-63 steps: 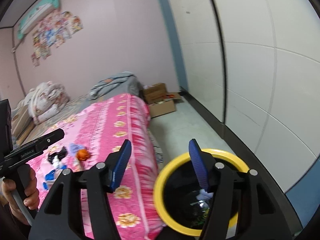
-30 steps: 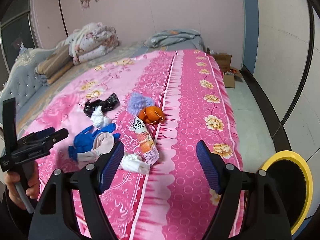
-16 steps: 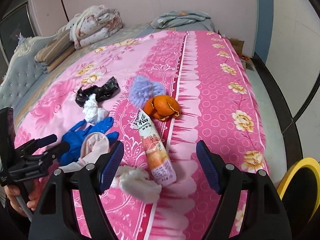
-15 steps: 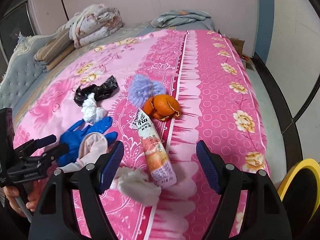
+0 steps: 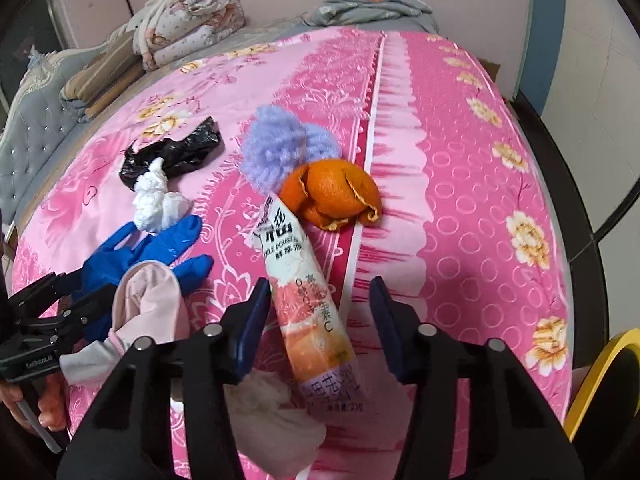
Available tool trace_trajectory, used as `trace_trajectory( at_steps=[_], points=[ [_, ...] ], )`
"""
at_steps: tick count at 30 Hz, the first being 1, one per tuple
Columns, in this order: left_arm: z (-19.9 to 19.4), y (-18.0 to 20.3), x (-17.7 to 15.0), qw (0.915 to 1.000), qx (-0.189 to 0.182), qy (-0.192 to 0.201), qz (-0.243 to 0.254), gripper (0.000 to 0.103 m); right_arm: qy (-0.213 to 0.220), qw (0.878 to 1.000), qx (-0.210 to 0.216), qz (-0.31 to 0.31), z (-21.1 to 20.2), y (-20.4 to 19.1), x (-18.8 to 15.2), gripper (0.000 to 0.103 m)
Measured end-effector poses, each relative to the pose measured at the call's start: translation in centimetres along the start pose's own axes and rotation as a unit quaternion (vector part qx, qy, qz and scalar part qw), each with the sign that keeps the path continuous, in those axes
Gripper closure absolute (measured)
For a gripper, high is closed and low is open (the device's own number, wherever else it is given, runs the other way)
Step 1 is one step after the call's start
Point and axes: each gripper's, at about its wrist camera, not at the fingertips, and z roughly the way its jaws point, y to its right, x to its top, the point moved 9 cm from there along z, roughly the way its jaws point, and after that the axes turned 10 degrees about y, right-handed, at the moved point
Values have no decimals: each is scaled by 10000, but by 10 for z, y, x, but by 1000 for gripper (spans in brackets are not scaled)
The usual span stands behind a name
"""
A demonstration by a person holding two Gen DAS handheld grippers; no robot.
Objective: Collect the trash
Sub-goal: 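Grasp the blue glove with the left tool while the right tool grasps the white-orange juice packet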
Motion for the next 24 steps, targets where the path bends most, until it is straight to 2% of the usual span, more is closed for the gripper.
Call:
trace_trajectory(
  at_steps=[3,5,9,16,24],
  points=[
    [1,2,-1,10000,-10,-2,60,59,34,10000,-2,36,3,2,-1,63],
    [2,2,-1,10000,-18,-1,58,66,73,10000,8,21,2,1,-1,72],
    [0,1,0,10000,-42,21,32,76,138,9999,27,-5,-6,-1,-2,77],
    [-8,0,1,10000,5,70,6,79,314,9995,18,-71,-33,0,-10,78],
    [-24,4,0,9999,37,140,-44,80,309,9991,274,42,-65,-2,-33,78]
  ],
)
